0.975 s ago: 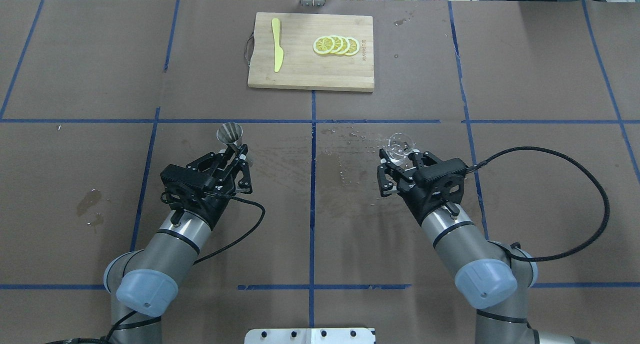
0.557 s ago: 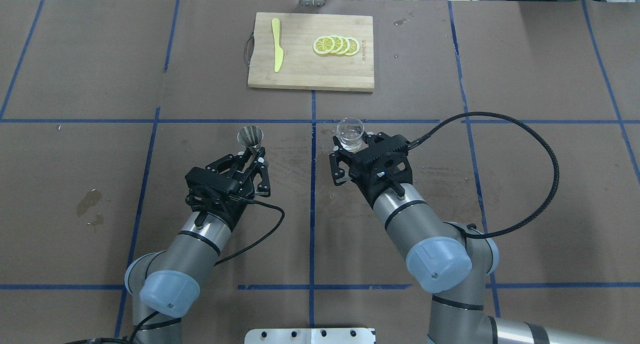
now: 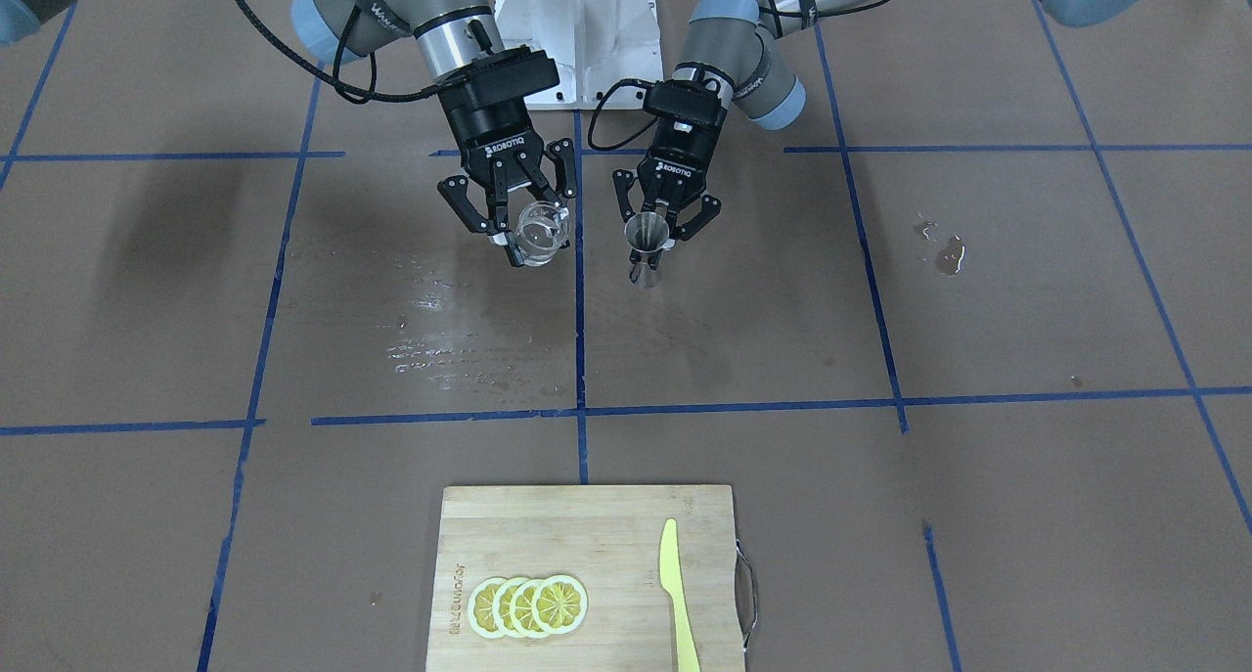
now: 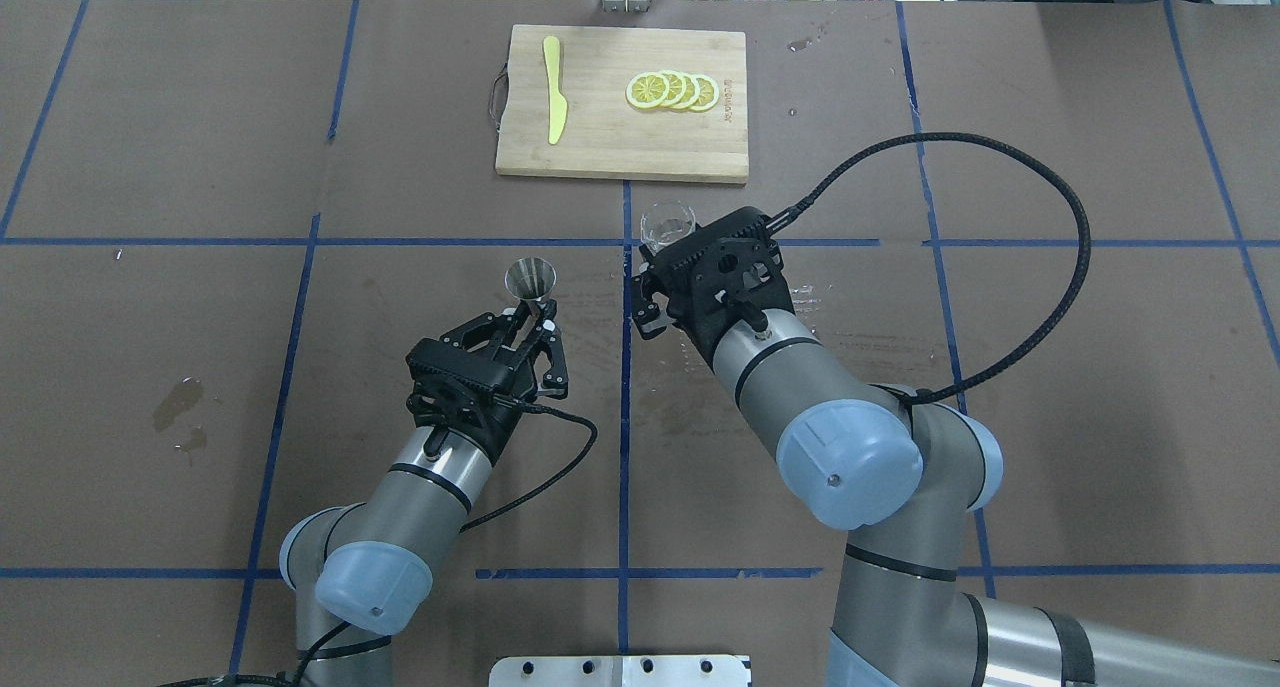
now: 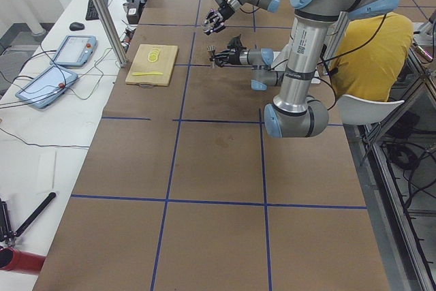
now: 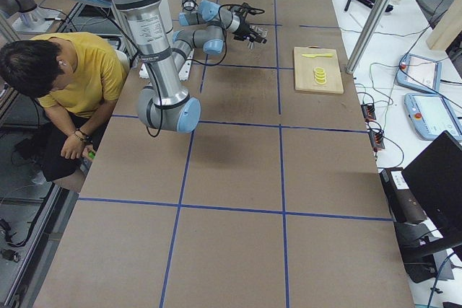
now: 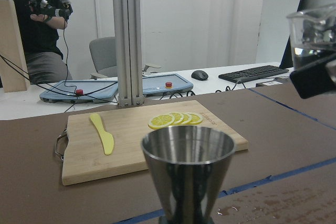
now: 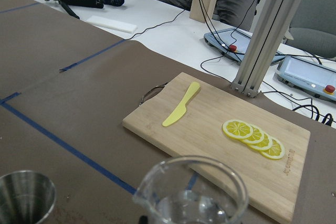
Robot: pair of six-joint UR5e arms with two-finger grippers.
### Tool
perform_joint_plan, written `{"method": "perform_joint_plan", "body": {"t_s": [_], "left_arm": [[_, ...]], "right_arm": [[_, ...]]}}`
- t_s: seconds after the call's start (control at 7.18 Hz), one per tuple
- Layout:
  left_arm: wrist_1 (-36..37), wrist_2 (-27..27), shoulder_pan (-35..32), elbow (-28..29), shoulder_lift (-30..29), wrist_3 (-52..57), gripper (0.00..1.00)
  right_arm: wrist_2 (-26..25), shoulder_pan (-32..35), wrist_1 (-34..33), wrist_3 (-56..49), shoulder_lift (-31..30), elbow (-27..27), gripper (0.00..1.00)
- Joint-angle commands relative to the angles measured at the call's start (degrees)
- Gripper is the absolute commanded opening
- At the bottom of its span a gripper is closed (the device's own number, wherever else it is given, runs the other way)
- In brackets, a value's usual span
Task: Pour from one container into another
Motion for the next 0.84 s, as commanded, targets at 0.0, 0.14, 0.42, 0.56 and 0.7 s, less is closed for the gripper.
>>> {"method": "perform_joint_plan", "body": {"t_s": [0.0, 0.14, 0.42, 0.56, 0.7], "left_arm": [[0.04, 0.11, -0.09, 1.53, -0.69, 0.57, 0.0], [0.03, 0.19, -0.09, 1.88, -2.43, 0.57, 0.0], [0.03, 0.2, -0.09, 2.68, -3.86, 0.48, 0.0], [0.03, 0.28, -0.27, 2.94, -4.12, 0.48, 0.0], [0.03, 0.63, -0.27, 4.07, -5.08, 0.48, 0.0]], "right_arm": [[3.33, 0.2, -8.22, -0.9, 1.49, 3.65, 0.0], [3.34, 0.2, -11.65, -1.94, 3.07, 3.75, 0.0], [3.51, 0.11, -15.35, -4.68, 3.7, 4.97, 0.0], [4.64, 0.11, -17.29, -5.81, 3.79, 5.94, 0.0], [5.0, 0.11, -18.61, -6.52, 3.96, 6.56, 0.0]]}}
